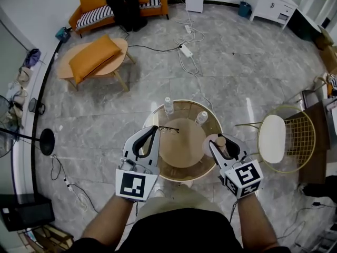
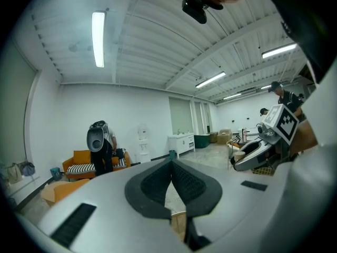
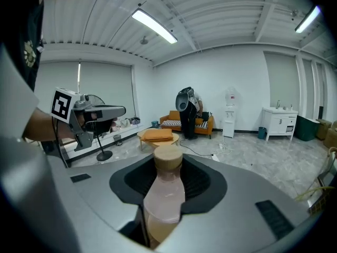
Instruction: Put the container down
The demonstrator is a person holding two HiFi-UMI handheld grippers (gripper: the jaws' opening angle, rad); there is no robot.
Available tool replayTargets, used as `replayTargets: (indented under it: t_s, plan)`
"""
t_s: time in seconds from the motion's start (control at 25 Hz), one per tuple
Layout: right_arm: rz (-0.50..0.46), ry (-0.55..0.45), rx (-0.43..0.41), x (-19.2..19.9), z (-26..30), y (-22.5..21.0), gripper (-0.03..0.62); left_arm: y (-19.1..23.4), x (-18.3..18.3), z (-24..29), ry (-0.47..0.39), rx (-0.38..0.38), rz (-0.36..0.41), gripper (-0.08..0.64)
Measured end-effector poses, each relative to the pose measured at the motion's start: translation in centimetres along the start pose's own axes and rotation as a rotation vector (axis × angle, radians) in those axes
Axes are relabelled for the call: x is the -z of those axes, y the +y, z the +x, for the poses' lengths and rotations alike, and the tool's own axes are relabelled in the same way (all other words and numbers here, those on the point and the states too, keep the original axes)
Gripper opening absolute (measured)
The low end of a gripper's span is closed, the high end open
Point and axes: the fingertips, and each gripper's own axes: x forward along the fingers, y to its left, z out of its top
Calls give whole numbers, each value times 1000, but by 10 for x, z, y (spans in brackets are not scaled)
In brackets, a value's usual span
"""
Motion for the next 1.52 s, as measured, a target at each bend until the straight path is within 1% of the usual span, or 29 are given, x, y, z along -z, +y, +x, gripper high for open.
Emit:
replayTargets:
  t_s: [0.24, 0.6, 0.88, 1.2, 1.52]
  plan:
    - [7, 26, -23, 21, 9, -6, 150, -6, 5, 5, 1, -18, 5, 15]
    - [38, 71, -6, 52, 21, 0, 150, -2, 18, -4, 17, -4, 6, 15]
    - [84, 95, 47, 74, 36, 11, 150, 11, 33, -10, 39, 42, 0, 15]
    - [76, 116, 86, 98, 48, 17, 150, 5, 41, -3, 18, 122, 24, 15]
    - [95, 144, 125, 130, 59, 12, 150, 5, 55, 3, 19, 151, 19, 15]
